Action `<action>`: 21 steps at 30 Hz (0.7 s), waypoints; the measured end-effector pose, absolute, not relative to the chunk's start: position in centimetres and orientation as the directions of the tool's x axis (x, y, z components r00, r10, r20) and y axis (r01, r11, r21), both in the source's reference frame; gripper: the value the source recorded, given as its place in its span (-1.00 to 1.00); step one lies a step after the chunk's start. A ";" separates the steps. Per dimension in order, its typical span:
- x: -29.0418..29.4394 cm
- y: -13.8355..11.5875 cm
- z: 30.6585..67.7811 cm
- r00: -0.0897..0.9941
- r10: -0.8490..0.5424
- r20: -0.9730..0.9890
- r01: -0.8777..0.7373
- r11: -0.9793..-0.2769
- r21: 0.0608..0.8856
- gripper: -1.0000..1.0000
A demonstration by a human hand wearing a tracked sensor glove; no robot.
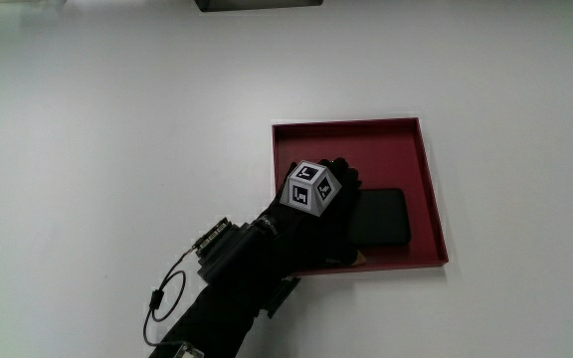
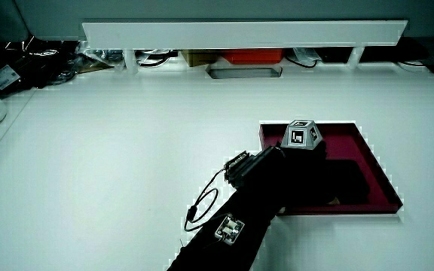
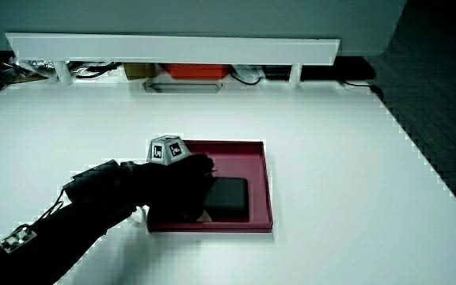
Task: Pick battery from plate
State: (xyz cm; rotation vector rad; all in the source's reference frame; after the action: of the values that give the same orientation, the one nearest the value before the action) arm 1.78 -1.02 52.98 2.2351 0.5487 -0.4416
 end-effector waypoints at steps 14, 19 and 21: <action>2.2 -0.8 53.0 0.852 0.273 -0.446 0.508 -0.637 0.580 0.90; 2.3 -0.7 52.7 0.844 0.287 -0.453 0.518 -0.656 0.549 1.00; 2.3 -0.7 52.7 0.840 0.284 -0.462 0.522 -0.657 0.544 1.00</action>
State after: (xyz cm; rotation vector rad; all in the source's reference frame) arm 2.25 -0.67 52.67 2.3186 0.5847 -0.4435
